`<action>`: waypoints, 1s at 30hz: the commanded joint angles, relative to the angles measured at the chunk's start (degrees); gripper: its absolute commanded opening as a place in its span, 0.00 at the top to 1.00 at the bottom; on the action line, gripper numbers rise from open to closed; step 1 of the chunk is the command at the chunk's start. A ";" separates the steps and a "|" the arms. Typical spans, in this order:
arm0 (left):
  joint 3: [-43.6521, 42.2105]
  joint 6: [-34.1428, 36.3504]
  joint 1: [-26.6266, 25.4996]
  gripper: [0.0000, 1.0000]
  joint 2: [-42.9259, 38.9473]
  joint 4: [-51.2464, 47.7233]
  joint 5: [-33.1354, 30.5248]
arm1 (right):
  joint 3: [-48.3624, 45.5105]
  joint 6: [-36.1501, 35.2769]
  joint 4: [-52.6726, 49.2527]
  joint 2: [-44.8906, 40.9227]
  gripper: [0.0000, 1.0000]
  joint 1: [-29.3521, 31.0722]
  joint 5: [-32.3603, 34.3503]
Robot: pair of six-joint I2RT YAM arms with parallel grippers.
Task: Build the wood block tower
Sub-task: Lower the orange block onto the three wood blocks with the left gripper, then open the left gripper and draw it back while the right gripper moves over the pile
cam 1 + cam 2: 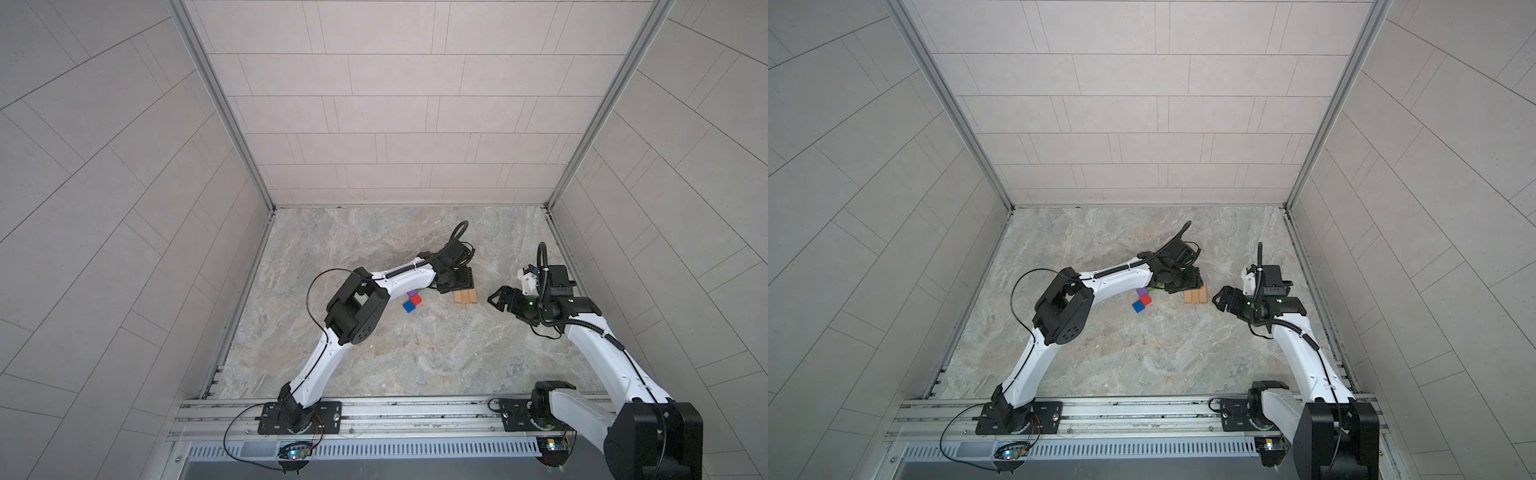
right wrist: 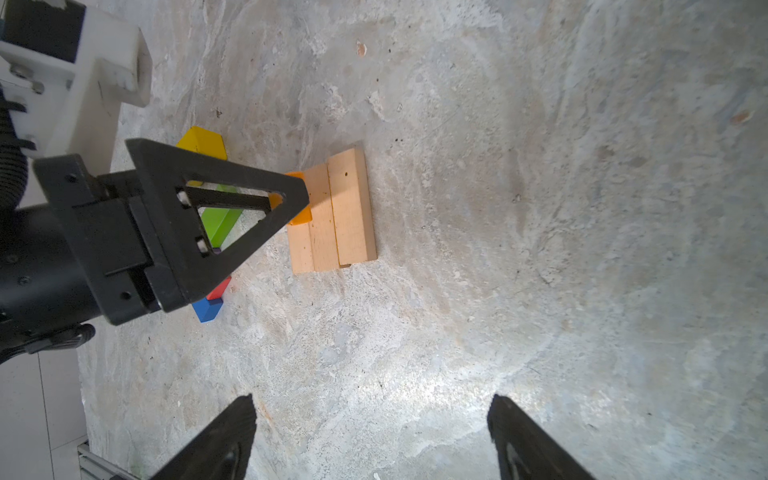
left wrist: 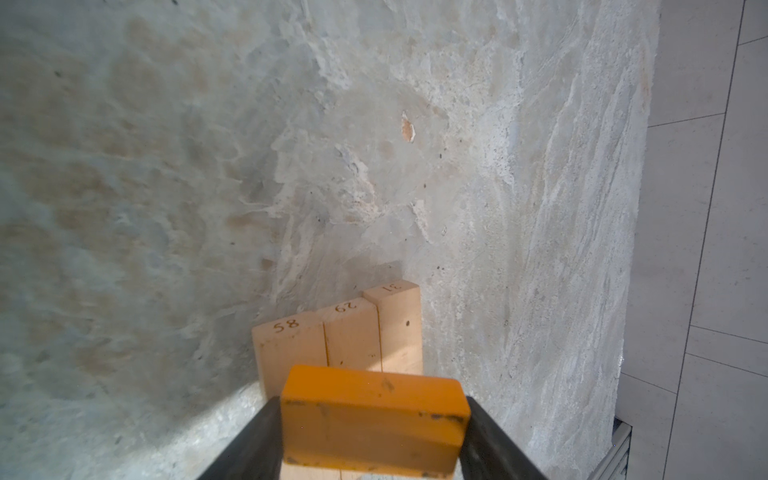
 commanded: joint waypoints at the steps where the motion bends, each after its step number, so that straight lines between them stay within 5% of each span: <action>1: 1.75 0.02 -0.29 0.31 1.18 -1.31 -0.74 | -0.55 -0.77 0.32 -0.27 0.11 -0.26 -0.10; 17: 1.84 0.60 -0.20 0.27 -0.88 -1.60 -0.67 | -0.55 -0.90 0.85 -0.33 0.11 -0.35 -0.18; 30: -4.43 6.41 2.46 0.19 -13.20 -6.91 -2.07 | 4.88 -1.41 -1.72 -0.42 0.11 4.75 11.18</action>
